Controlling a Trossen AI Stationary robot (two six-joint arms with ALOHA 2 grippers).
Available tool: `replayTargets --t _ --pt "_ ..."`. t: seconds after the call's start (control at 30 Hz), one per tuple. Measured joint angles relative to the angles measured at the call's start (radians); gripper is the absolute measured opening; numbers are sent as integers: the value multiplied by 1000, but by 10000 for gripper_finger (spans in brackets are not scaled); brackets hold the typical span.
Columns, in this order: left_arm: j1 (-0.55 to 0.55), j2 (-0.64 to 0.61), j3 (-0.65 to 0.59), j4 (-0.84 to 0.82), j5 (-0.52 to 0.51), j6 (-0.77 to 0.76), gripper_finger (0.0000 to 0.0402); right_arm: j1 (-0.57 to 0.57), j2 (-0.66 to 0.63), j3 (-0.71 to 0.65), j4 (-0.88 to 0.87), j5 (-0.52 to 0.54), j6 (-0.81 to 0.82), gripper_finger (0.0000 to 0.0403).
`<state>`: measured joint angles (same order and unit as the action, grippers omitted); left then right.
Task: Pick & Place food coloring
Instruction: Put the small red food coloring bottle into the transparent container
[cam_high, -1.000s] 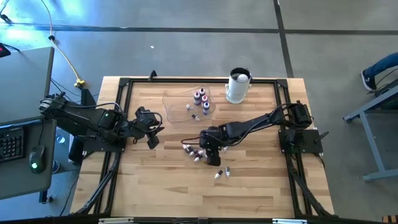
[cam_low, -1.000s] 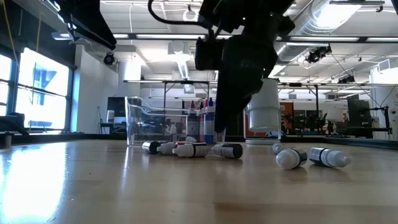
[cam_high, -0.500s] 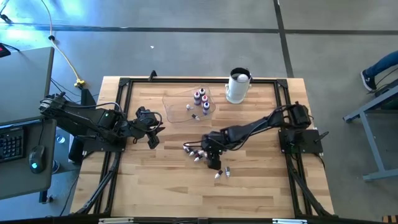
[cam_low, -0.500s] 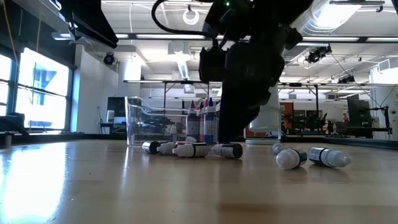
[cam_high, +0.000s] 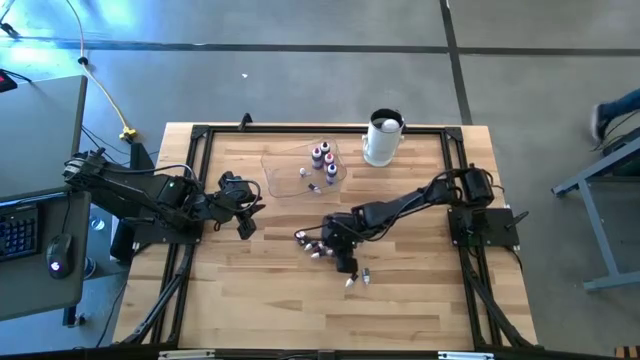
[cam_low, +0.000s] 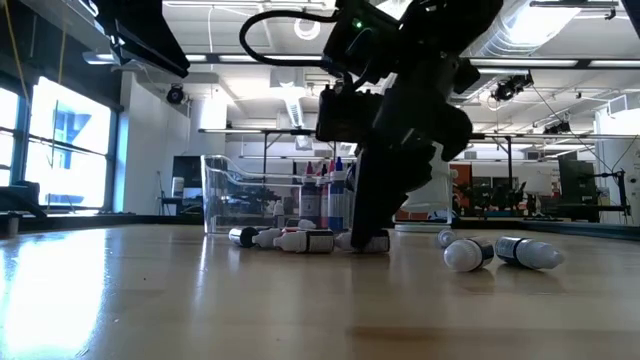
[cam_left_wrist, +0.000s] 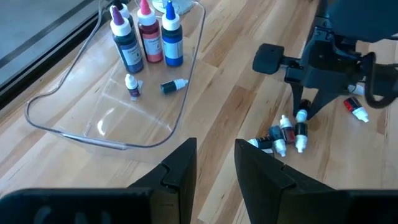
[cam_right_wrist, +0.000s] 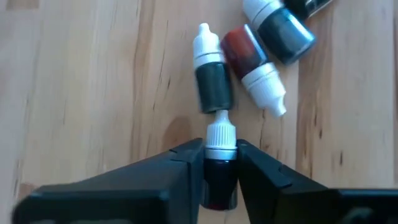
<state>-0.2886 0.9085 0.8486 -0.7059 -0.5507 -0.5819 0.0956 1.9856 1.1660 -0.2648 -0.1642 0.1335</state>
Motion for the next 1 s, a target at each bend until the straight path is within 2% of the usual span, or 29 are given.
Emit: replayTargets --t 0.13,0.23,0.27,0.4,0.5,0.7,0.9,1.0 --pt "0 0 0 0 0 0 106 -22 -16 -3 7 -21 -4 60" --pt "0 0 0 0 0 0 106 -36 -57 0 -11 17 -39 63" --pt "0 0 0 1 0 0 106 -40 -74 12 -14 40 -67 68" --pt "0 0 0 0 -3 0 106 -53 -117 86 3 241 -216 84" --pt "0 0 0 1 -13 0 106 -91 -113 176 17 312 -289 76" --pt "0 0 0 0 -13 0 106 -222 -99 316 63 316 -399 68" --pt "0 0 0 2 -21 1 106 -347 -15 353 18 186 -388 78" --pt "0 0 0 1 -32 0 106 -370 44 351 1 176 -404 75"
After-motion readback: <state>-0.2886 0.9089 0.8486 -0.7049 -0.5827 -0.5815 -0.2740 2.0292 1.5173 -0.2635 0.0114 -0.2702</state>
